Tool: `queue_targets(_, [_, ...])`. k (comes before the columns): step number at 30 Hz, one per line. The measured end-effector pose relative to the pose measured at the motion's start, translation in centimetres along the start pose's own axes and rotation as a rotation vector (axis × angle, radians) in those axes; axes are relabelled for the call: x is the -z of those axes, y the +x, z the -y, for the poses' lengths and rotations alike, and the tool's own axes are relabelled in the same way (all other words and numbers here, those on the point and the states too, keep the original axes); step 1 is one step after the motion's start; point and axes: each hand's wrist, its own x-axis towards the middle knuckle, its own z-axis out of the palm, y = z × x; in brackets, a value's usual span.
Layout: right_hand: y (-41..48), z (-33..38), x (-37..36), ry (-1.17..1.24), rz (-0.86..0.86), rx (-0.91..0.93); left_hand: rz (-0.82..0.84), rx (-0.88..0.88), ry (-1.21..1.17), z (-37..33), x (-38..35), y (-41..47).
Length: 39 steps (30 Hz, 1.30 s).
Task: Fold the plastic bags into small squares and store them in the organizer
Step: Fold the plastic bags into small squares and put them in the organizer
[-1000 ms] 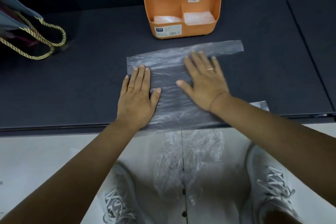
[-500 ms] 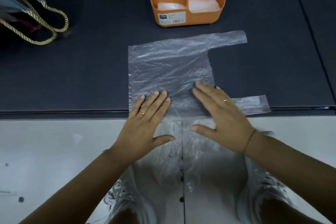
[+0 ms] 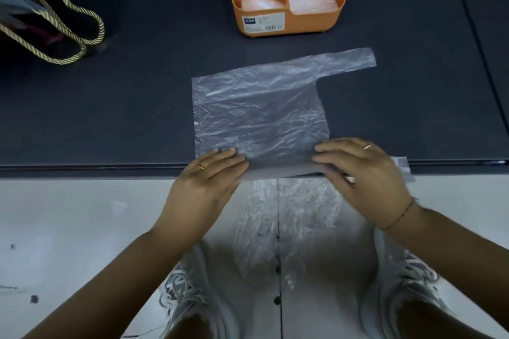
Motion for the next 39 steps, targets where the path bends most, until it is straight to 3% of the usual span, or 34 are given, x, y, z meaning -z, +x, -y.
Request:
queue_targets(4, [-0.5,-2.3,4.5,0.066,0.155,-0.169,0.052,0.214,-0.193,0.8,2.5,-0.4])
queue_targets(8, [-0.7,-3.6,8.0,0.195,0.236,-0.443,0.081,0.560,-0.468,0.4,5.7,0.0])
queue_targets(11, [0.7,-3.9,9.2,0.378,0.201,-0.533,0.064,0.733,-0.649,0.8,6.9,0.9])
queue_targets(14, [3.3,-4.3,9.6,0.600,0.123,-0.579,-0.062,0.852,-0.761,1.8,7.3,2.6])
queue_targets(18, [6.9,-7.0,7.9,0.579,0.095,-0.640,-0.171,0.945,-0.781,5.1,6.5,5.3])
queue_targets(24, [10.6,-10.2,3.8,0.366,0.063,-0.779,-0.188,1.000,-0.633,9.1,3.1,7.9])
queue_targets(31, [11.6,-9.4,2.8,0.111,0.037,-0.855,-0.126,0.964,-0.279,9.7,1.7,8.4])
queue_targets(34, [12.0,-7.6,3.1,-0.022,-0.011,-0.841,-0.212,0.794,0.029,8.5,1.3,8.3])
queue_targets(37, [13.1,-3.1,2.0,-0.029,-0.165,-0.560,-0.149,0.488,0.094,6.1,0.0,8.3])
queue_targets(39, [13.8,0.7,-0.3,0.031,-0.075,-0.266,-0.009,0.412,0.082,4.8,-1.1,8.1])
